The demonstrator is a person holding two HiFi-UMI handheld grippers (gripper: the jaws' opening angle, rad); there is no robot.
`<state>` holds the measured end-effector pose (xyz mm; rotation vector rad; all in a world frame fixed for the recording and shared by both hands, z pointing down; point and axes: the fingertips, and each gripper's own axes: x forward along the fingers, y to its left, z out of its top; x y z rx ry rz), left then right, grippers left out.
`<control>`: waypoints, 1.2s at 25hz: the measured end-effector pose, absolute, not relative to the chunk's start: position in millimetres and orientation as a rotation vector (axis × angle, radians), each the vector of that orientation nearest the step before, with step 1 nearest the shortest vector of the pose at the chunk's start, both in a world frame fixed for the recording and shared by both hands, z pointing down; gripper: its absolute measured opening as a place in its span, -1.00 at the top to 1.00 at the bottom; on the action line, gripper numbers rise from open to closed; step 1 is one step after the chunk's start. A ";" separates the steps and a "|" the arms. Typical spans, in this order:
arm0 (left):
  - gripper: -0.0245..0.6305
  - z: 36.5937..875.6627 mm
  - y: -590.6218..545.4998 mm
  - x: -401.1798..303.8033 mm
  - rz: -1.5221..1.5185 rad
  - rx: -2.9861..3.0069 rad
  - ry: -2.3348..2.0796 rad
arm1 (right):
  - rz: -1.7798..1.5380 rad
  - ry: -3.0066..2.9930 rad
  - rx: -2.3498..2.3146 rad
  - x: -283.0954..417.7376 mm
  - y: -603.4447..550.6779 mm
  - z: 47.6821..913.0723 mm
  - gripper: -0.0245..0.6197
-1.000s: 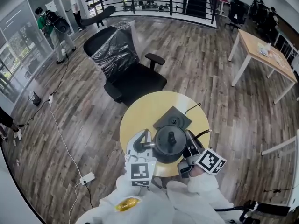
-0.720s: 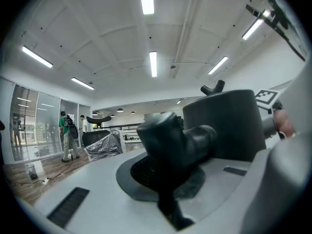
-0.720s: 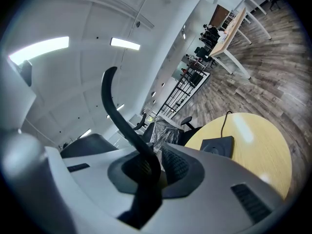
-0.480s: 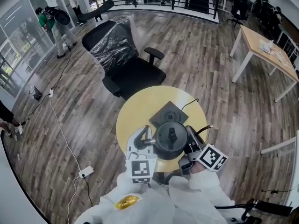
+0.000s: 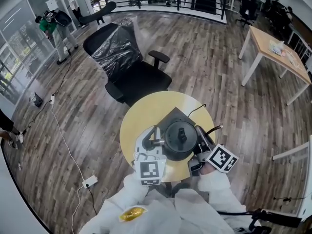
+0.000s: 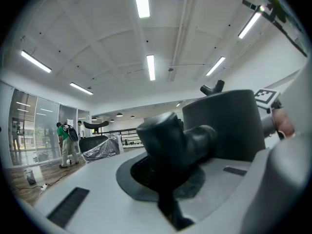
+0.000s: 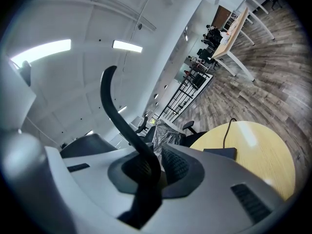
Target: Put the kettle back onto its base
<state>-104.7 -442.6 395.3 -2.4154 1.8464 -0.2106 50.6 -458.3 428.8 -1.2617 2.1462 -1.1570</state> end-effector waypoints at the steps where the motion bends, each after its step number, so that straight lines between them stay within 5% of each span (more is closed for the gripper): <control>1: 0.93 396.7 -449.3 -103.9 -0.207 -2.418 1.841 | -1.150 2.147 -1.263 51.2 -464.5 429.6 0.74; 30: 0.93 556.9 -604.3 -90.6 -0.280 -2.430 1.869 | -1.382 2.081 -1.377 64.2 -616.5 593.6 0.78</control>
